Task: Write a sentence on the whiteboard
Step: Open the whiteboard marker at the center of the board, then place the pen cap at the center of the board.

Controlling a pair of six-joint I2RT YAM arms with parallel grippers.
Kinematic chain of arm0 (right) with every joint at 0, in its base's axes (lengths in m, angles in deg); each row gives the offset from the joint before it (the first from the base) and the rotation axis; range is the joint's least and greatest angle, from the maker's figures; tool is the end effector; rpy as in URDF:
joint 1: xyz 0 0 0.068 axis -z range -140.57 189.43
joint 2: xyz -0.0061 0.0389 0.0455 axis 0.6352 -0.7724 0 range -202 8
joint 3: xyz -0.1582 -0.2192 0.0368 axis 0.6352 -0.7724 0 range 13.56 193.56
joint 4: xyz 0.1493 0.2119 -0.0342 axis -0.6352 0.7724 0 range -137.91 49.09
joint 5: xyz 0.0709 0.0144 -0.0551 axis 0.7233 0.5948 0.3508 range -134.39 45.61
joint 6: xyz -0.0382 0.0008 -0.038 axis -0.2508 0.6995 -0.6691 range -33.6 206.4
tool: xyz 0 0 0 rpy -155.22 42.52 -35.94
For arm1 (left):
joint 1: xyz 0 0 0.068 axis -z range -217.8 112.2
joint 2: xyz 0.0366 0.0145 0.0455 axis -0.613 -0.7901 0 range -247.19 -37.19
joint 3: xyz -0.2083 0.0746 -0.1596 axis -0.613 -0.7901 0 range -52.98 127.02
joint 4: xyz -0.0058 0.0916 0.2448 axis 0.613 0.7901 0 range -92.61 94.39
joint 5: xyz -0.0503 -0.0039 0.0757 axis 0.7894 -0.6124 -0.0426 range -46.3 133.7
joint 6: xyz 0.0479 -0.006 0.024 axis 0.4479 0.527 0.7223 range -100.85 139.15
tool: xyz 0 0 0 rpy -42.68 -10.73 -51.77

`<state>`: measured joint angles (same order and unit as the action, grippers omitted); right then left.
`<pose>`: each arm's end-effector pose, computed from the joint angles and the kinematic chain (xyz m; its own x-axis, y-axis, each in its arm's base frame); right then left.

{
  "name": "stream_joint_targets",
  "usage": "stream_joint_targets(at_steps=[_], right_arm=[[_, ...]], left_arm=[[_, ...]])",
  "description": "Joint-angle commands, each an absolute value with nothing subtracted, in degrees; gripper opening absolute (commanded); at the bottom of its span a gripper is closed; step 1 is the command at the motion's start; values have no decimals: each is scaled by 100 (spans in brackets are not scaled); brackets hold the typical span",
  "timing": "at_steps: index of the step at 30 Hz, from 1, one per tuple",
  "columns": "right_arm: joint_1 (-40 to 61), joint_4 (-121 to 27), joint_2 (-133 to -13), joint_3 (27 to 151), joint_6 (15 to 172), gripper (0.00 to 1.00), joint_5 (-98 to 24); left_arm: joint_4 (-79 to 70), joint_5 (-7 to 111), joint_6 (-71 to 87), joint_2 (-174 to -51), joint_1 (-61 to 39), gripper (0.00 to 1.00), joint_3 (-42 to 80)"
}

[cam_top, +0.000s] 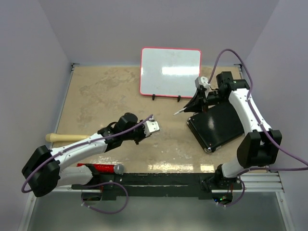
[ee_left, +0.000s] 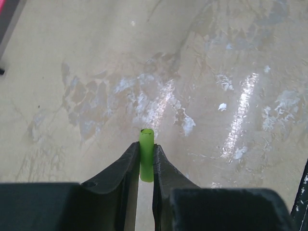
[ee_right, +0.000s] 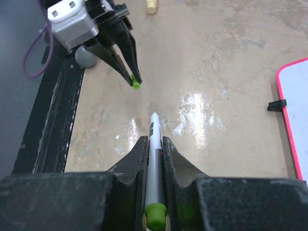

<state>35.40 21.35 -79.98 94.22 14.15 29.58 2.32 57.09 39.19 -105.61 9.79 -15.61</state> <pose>0.2778 0.0539 0.3241 -0.0653 -0.2682 -0.9611 -0.9979 0.0139 0.0639 0.1637 -0.1914 0.2202 -0.0827 0.5850 -0.8068 0.9293 0.3376 0.1495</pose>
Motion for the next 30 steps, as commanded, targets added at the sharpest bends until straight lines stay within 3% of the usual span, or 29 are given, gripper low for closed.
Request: stream_joint_targets(at_steps=[1, 3, 6, 15, 18, 19, 24, 30], right_arm=[[3565, 410, -7358, 8586, 3255, 0, 2760], [3565, -1744, -6647, 7933, 5147, 0, 2435], [3574, -3284, -5839, 6842, 6510, 0, 1846], [3855, -3183, -5616, 6664, 6425, 0, 2047], [3891, -3191, -5581, 6647, 6416, 0, 2099], [3925, -3183, -5581, 6638, 6408, 0, 2117], [3935, -3165, -5554, 6647, 6399, 0, 2222], [4084, -3112, -5598, 6664, 6338, 0, 2284]], left_arm=[[-172, 5408, 3088, -10223, 606, 0, -1632], [-551, 5179, 1963, -10380, 448, 0, -1624], [-587, 5284, 775, -10940, 351, 0, -1528], [-1140, 5206, -396, -12410, 342, 1, -1290], [-921, 4767, -528, -12657, 342, 16, -984], [-712, 4662, -589, -12701, 342, 27, -921], [-279, 4160, -607, -12632, 333, 58, -631], [-515, 4966, -396, -12376, -447, 89, -298]])
